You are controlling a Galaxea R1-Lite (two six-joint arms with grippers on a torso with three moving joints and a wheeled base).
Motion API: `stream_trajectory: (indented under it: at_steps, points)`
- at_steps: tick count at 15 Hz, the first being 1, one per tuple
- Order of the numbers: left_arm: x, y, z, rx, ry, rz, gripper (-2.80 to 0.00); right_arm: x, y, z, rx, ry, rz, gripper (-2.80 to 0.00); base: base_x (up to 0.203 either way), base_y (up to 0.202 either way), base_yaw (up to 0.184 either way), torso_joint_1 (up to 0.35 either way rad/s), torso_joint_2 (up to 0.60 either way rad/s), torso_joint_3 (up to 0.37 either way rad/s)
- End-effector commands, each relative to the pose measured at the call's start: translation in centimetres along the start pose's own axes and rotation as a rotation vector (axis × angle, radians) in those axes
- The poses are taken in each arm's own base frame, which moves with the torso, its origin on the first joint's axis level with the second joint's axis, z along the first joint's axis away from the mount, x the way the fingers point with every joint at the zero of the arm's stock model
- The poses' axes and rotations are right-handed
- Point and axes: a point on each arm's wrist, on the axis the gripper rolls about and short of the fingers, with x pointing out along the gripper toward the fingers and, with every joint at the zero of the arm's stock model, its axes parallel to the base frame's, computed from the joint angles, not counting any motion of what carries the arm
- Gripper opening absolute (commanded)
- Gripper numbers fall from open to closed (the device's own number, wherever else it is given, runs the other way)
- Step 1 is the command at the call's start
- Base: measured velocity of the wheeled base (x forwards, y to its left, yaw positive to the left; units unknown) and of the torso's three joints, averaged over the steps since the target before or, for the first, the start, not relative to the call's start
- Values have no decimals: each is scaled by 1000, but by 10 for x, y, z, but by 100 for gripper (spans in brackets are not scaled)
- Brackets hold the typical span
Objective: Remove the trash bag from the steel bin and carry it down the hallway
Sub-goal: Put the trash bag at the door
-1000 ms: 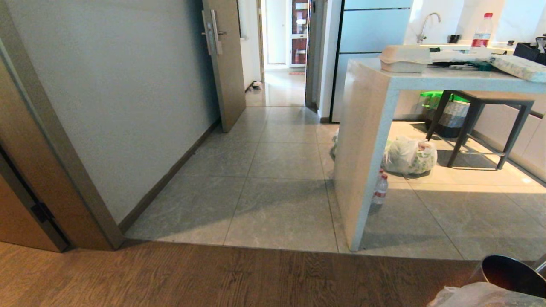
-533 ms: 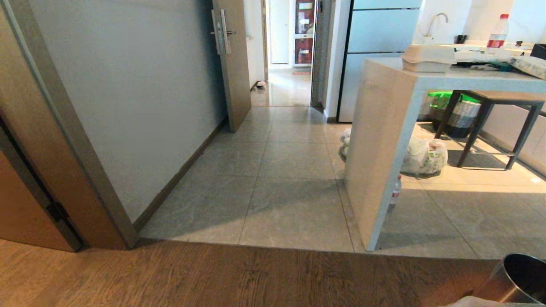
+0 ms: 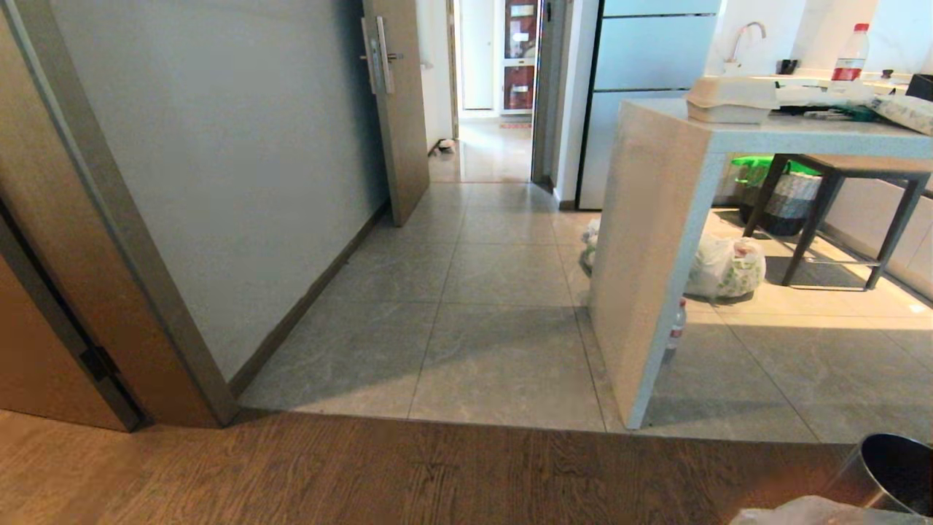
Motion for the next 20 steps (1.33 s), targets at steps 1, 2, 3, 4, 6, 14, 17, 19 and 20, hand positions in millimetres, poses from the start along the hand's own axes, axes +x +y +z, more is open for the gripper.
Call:
stream_trajectory:
  at_steps: [1, 2, 3, 4, 6, 14, 17, 19, 20]
  points:
    - [0, 0, 0, 1, 2, 0, -280, 0, 0, 0, 0, 4, 0, -280, 0, 0, 0, 0, 0, 0]
    - [0, 0, 0, 1, 2, 0, -280, 0, 0, 0, 0, 2, 0, -280, 104, 0, -1, 2, 1, 5]
    - [0, 0, 0, -1, 2, 0, -280, 0, 0, 0, 0, 2, 0, -280, 179, 0, 1, 6, 4, 2]
    - [0, 0, 0, -2, 2, 0, -280, 0, 0, 0, 0, 2, 0, -280, 197, 0, 0, -1, 6, 3]
    - [0, 0, 0, -4, 2, 0, -280, 0, 0, 0, 0, 2, 0, -280, 190, 0, -1, 2, 6, 2]
    - [0, 0, 0, -5, 2, 0, -280, 0, 0, 0, 0, 1, 0, -280, 191, 0, 1, 3, 3, 4]
    - [0, 0, 0, -5, 2, 0, -280, 0, 0, 0, 0, 1, 0, -280, 191, 0, -1, 4, 2, 0]
    - [0, 0, 0, -5, 2, 0, -280, 0, 0, 0, 2, 1, 0, -280, 190, 0, 0, 0, 0, 0]
    - [0, 0, 0, -5, 2, 0, -280, 0, 0, 0, 0, 1, 0, -280, 189, 0, 1, 4, 2, 2]
